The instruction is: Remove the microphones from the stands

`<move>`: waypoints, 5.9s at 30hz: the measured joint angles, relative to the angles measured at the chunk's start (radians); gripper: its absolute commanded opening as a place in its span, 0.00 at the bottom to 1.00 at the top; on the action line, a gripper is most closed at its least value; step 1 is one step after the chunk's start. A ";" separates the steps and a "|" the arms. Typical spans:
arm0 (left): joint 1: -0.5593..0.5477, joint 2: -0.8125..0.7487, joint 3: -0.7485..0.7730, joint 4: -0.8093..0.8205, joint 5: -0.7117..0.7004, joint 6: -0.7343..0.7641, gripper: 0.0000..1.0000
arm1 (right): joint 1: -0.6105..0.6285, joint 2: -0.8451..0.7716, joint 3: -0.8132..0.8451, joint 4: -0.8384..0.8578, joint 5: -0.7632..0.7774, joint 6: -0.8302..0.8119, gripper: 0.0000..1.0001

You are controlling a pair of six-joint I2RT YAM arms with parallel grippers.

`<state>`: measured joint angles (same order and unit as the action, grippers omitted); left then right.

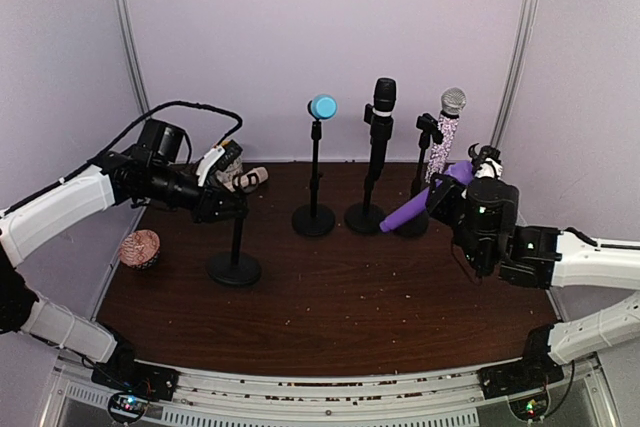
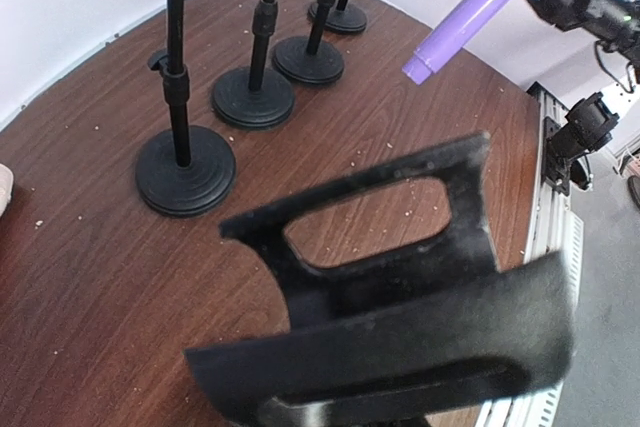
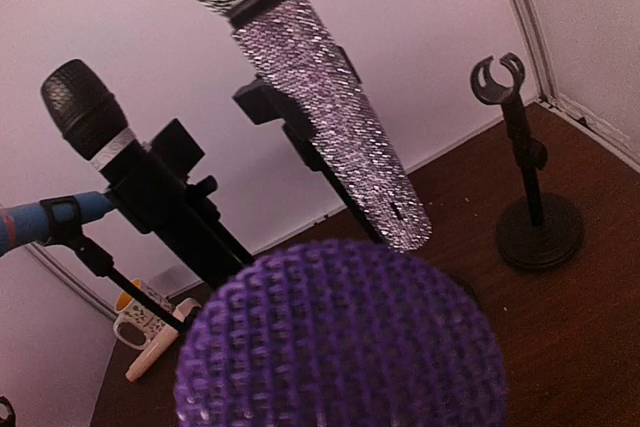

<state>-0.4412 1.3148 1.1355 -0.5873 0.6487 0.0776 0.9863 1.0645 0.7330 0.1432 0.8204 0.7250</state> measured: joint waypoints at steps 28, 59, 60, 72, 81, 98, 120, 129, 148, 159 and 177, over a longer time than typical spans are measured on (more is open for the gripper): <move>0.140 -0.326 -0.068 -0.250 0.048 0.226 0.00 | 0.073 1.039 0.954 -0.046 -0.614 0.313 0.00; 0.146 -0.414 -0.141 -0.286 -0.010 0.246 0.00 | 0.034 1.535 1.475 -0.233 -0.631 0.615 0.70; 0.146 -0.411 -0.143 -0.277 -0.012 0.242 0.00 | 0.034 1.535 1.475 -0.233 -0.637 0.614 0.77; 0.146 -0.320 -0.165 -0.154 -0.056 0.208 0.00 | 0.028 1.477 1.347 -0.139 -0.710 0.575 0.77; 0.181 -0.132 -0.164 0.010 -0.097 0.211 0.00 | 0.029 1.051 0.692 0.128 -0.687 0.458 0.70; 0.178 0.106 -0.061 0.332 0.034 0.183 0.01 | 0.140 0.486 0.169 0.359 -0.454 0.027 0.74; 0.103 -0.058 -0.276 0.245 0.078 0.328 0.89 | 0.294 0.642 0.281 0.353 -0.385 -0.429 0.76; 0.221 -0.152 -0.207 -0.072 0.056 0.453 0.98 | 0.288 0.814 0.488 0.287 -0.466 -0.546 0.80; 0.312 -0.210 -0.013 -0.362 0.003 0.436 0.95 | 0.219 1.196 0.972 0.086 -0.455 -0.724 0.47; 0.315 -0.209 0.030 -0.383 0.031 0.433 0.91 | 0.225 1.093 0.785 0.161 -0.374 -0.740 0.00; 0.316 -0.190 0.071 -0.382 0.050 0.423 0.90 | -0.123 0.233 -0.007 0.100 -0.187 -0.684 0.00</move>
<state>-0.1249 1.1244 1.2064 -0.9695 0.6991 0.5011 0.8631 1.2972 0.7261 0.2432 0.6334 0.0406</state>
